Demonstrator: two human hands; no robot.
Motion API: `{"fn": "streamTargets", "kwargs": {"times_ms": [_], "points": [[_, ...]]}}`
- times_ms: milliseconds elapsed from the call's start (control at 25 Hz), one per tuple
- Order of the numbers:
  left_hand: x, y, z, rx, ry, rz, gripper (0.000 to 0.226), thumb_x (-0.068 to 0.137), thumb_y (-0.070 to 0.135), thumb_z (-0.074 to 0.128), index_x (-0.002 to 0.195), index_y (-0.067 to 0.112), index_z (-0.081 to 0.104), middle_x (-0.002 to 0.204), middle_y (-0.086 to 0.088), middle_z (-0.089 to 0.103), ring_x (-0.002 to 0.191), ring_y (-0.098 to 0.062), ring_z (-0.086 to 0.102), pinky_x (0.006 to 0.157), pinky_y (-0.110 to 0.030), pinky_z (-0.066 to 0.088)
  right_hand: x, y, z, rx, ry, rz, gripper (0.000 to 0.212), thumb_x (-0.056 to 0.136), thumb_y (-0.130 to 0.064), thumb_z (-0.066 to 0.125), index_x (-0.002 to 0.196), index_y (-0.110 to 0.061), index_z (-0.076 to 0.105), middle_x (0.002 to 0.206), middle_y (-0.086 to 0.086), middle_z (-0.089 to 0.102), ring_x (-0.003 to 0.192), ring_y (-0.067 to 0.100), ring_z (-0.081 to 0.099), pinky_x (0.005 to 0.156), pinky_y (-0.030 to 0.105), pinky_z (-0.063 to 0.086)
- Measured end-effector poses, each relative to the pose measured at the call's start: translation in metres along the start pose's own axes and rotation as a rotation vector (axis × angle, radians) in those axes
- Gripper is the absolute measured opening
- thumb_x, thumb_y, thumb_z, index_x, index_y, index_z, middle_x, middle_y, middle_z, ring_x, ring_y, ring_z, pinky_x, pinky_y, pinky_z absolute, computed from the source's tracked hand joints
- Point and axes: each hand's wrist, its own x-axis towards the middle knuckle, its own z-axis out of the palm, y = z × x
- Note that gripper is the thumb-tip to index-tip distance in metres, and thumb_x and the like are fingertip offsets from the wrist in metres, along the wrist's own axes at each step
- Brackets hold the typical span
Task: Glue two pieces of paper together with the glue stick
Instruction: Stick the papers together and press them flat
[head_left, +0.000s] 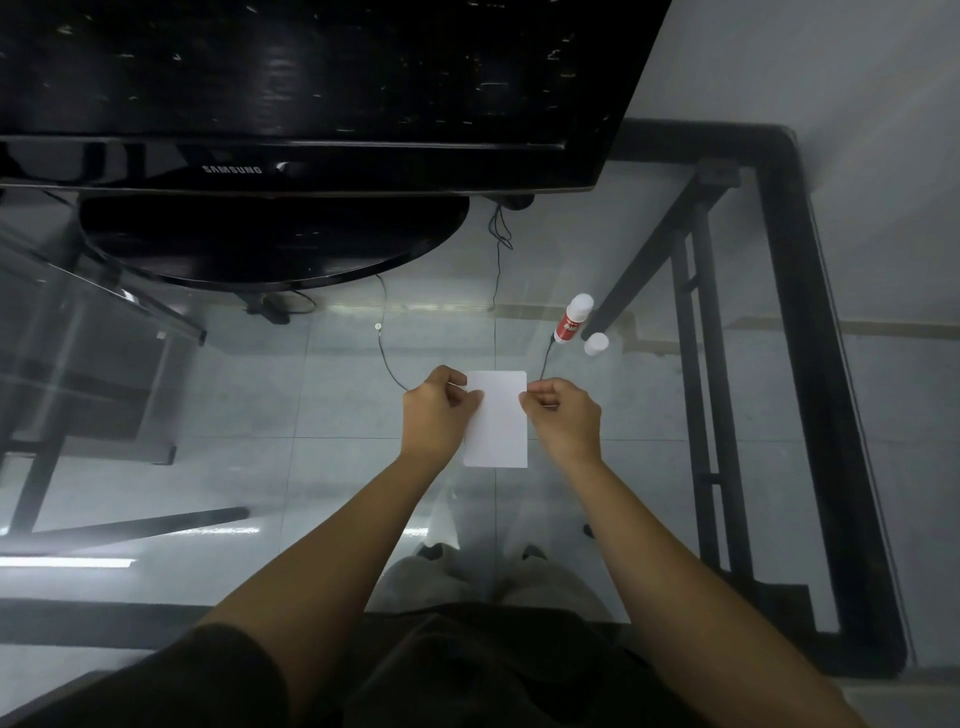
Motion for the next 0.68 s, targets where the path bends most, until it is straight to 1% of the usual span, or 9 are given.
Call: {"fn": "streamTargets", "kwargs": {"times_ms": [120, 280, 360, 480, 680], "points": [[0.001, 0.001, 0.001, 0.019, 0.009, 0.002, 0.016, 0.081, 0.018, 0.067, 0.091, 0.007, 0.061, 0.070, 0.003, 0.056, 0.063, -0.008, 0.051, 0.056, -0.005, 0.036, 0.000, -0.001, 0.000, -0.018, -0.002, 0.014, 0.013, 0.083, -0.018, 0.064, 0.094, -0.012, 0.067, 0.086, -0.002, 0.067, 0.075, 0.009, 0.058, 0.063, 0.010, 0.039], [0.004, 0.005, 0.002, 0.048, 0.003, -0.036, 0.016, 0.083, 0.019, 0.066, 0.090, 0.005, 0.061, 0.076, 0.000, 0.058, 0.068, -0.012, 0.052, 0.060, -0.012, 0.037, 0.000, -0.006, 0.001, -0.031, -0.002, 0.049, 0.013, 0.084, -0.020, 0.062, 0.094, -0.012, 0.067, 0.093, 0.001, 0.070, 0.079, 0.010, 0.058, 0.073, 0.020, 0.043], [0.005, 0.007, 0.001, 0.050, -0.005, -0.055, 0.017, 0.084, 0.020, 0.065, 0.091, 0.005, 0.061, 0.078, -0.001, 0.058, 0.070, -0.013, 0.052, 0.062, -0.013, 0.039, 0.000, -0.009, 0.000, -0.023, 0.001, 0.077, 0.013, 0.084, -0.020, 0.062, 0.093, -0.012, 0.067, 0.095, 0.002, 0.070, 0.079, 0.011, 0.059, 0.073, 0.021, 0.043], [0.005, 0.009, 0.000, 0.070, -0.012, -0.070, 0.018, 0.085, 0.020, 0.063, 0.092, 0.004, 0.061, 0.079, -0.002, 0.059, 0.072, -0.014, 0.052, 0.068, -0.020, 0.041, 0.001, -0.012, 0.000, -0.019, -0.004, 0.117, 0.014, 0.083, -0.020, 0.062, 0.093, -0.013, 0.068, 0.095, 0.003, 0.071, 0.082, 0.013, 0.061, 0.073, 0.023, 0.044], [0.005, 0.013, -0.001, 0.092, -0.014, -0.080, 0.019, 0.087, 0.020, 0.060, 0.093, 0.002, 0.061, 0.085, -0.010, 0.065, 0.072, -0.015, 0.052, 0.069, -0.022, 0.041, 0.001, -0.016, 0.002, -0.044, 0.020, 0.123, 0.016, 0.084, -0.019, 0.061, 0.095, -0.011, 0.069, 0.097, 0.004, 0.071, 0.085, 0.016, 0.061, 0.073, 0.023, 0.042]]}}
